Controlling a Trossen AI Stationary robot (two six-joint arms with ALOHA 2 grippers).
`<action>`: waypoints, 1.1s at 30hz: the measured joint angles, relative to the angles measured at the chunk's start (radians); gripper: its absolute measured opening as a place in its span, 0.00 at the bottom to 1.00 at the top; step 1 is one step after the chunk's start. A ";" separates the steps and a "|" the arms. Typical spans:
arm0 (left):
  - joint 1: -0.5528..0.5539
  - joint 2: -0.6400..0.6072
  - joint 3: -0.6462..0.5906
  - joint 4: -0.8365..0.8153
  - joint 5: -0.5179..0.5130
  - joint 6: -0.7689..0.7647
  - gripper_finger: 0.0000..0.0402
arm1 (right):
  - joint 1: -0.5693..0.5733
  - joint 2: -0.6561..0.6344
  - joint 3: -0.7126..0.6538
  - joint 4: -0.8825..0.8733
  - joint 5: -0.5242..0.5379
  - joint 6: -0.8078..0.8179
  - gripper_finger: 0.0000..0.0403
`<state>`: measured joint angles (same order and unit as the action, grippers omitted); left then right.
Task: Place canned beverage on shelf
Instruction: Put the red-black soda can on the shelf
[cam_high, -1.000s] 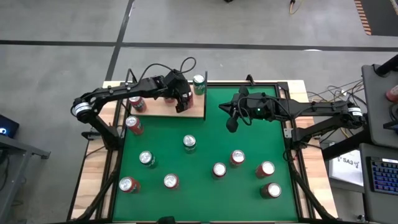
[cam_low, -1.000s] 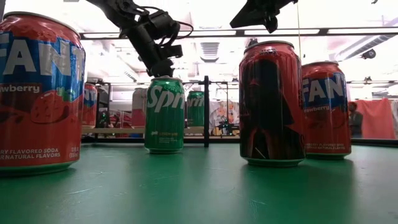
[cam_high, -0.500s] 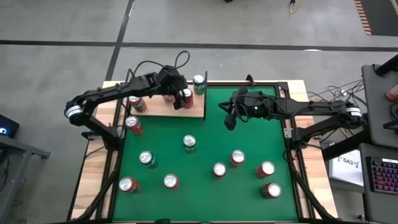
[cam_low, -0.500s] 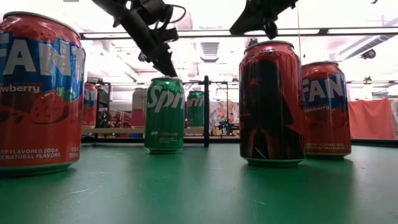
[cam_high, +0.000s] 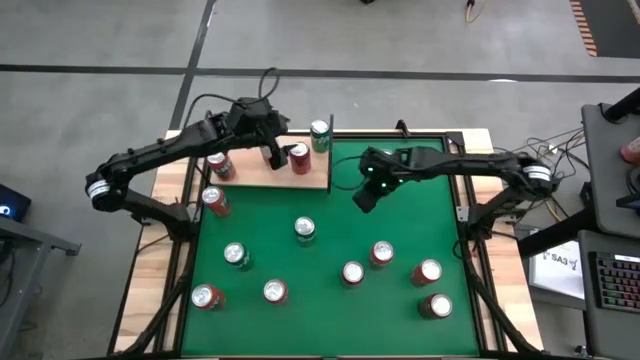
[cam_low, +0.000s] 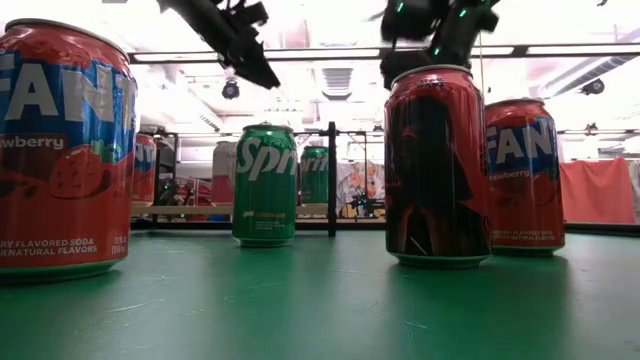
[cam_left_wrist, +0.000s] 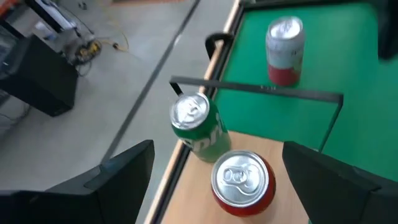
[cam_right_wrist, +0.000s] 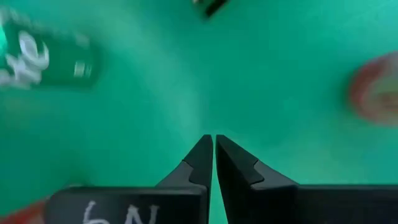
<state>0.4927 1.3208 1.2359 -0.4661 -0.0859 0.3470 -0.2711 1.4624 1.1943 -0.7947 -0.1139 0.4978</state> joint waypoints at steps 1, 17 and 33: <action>0.000 -0.014 -0.001 0.002 0.000 0.000 0.84 | -0.010 0.030 0.009 -0.015 -0.055 -0.027 0.03; -0.001 -0.226 -0.083 0.018 0.000 -0.077 0.84 | 0.048 0.150 -0.077 0.135 -0.015 -0.226 0.03; 0.000 -0.259 -0.107 0.034 0.000 -0.098 0.84 | 0.031 0.144 -0.241 0.366 0.159 -0.188 0.03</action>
<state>0.4923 1.0613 1.1290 -0.4316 -0.0860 0.2485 -0.2398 1.6062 0.9531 -0.4291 0.0456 0.3102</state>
